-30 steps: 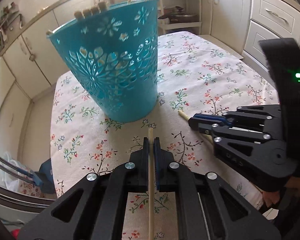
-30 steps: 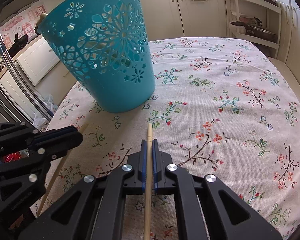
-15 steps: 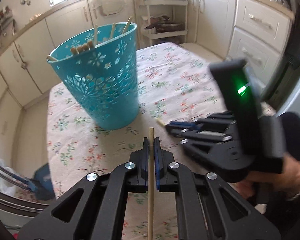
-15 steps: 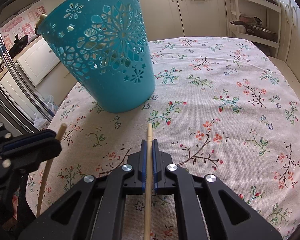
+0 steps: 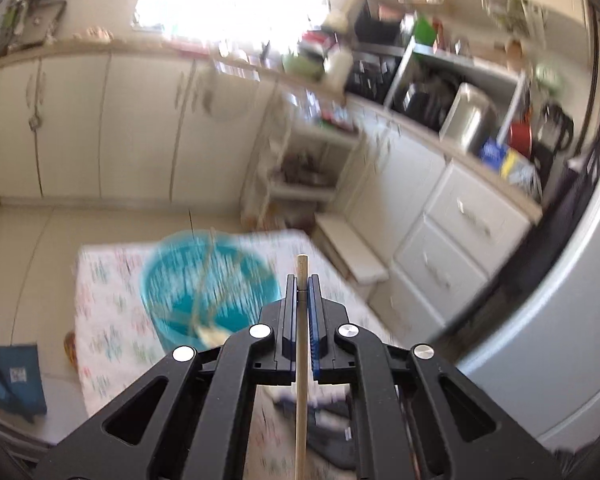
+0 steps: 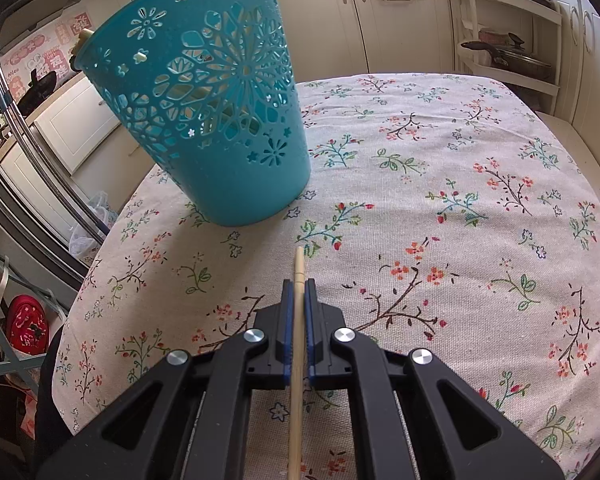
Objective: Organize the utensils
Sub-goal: 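Raise the stick with the left gripper and drop it into the teal bin, then move the left gripper back beside the bin, open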
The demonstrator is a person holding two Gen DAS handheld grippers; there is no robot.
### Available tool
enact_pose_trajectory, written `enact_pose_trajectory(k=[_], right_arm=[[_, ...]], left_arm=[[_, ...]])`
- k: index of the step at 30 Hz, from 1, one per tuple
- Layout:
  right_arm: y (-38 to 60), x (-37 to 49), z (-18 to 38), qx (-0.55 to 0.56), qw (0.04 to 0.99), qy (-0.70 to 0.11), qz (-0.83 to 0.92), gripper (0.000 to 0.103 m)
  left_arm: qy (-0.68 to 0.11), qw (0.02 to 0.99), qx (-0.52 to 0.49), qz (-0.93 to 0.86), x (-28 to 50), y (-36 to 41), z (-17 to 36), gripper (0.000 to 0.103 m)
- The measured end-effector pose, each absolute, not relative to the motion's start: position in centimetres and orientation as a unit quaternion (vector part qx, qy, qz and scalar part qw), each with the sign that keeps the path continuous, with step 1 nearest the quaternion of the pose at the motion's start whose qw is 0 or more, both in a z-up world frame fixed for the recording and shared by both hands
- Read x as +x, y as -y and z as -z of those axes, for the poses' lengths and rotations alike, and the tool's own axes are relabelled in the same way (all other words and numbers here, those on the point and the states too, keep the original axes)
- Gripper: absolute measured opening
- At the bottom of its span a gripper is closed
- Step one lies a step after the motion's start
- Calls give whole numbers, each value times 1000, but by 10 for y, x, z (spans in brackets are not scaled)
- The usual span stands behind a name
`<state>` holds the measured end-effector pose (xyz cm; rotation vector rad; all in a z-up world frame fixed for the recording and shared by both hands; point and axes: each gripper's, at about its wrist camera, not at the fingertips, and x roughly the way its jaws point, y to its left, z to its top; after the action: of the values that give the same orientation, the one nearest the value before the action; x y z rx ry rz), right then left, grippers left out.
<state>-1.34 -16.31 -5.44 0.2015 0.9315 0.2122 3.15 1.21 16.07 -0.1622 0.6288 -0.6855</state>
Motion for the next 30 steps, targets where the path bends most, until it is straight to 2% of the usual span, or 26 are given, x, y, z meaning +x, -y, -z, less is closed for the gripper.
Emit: enact_pose_trajectory(k=[7,13,23,30], right_arm=[[164,-14,54,97,883,-447,-102,6],[165,-13,54,100,882,-447,-105,6],[165,-14,55,102,882,-447,-107,6],[163,-13,55,101,882,-446,-115,13]], left_arm=[[-214,933,-103,272,76,-19,-199,5],[-177,956,-109,207,117,-18,-199,5],[-180,963,-118,162,147,-24,-161,5],[-210,958,-95,169,134,-20,-133,5]])
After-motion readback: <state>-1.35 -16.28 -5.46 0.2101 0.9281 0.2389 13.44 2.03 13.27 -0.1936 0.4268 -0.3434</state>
